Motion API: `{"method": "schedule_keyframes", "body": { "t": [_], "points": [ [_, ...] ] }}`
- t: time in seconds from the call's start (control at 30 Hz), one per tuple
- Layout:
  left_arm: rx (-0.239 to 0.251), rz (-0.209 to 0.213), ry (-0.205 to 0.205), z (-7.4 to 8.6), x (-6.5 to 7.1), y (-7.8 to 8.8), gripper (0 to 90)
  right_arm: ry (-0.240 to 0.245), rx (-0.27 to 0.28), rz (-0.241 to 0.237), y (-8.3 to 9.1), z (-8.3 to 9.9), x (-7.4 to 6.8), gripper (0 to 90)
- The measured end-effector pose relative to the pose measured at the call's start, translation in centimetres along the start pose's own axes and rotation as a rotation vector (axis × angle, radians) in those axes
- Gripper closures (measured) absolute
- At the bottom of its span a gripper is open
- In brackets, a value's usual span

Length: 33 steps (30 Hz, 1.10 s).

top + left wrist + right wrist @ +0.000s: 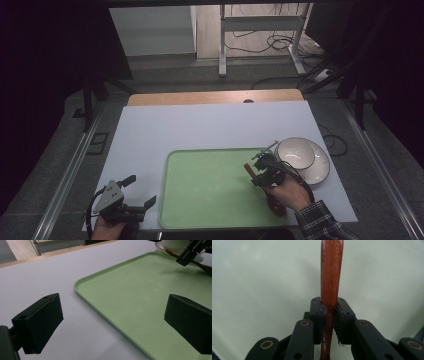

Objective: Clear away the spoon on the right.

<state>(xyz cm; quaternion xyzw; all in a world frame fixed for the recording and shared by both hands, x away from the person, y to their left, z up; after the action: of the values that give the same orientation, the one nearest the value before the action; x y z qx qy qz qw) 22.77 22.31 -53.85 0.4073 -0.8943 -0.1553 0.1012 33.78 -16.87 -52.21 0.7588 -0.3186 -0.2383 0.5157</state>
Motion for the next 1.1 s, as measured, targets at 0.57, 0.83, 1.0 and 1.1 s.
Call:
{"method": "schedule_keyframes", "body": {
  "t": [0.57,0.83,1.0,1.1],
  "points": [
    [-0.002,-0.001,-0.001,0.0,0.0,0.0,1.6,0.051,0.120,0.028,0.5,0.6,-0.4,79.5],
    [-0.003,-0.002,-0.003,0.0,0.0,0.0,1.6,0.098,0.177,0.032,0.2,1.4,-1.4,89.2],
    [-0.003,-0.001,-0.001,0.0,0.0,0.0,1.6,0.098,0.199,0.020,-0.1,2.0,-1.4,89.2],
    [-0.005,-0.002,-0.005,0.0,0.1,0.0,1.6,0.112,0.202,0.019,-0.2,2.4,-1.4,89.1]
  ]
}}
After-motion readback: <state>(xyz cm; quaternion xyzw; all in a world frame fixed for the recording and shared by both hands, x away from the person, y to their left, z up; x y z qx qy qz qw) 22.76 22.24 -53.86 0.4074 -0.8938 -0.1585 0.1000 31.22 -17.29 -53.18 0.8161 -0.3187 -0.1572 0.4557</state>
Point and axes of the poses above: each handheld gripper's, and its own axes: y roughly backward along the jaws, z roughly out of its underside, x roughly to its right, the point moved 5 cm from there along -y, roughly forward along the jaws, and after that the axes turned 3 degrees about z, right-handed, at the moved point
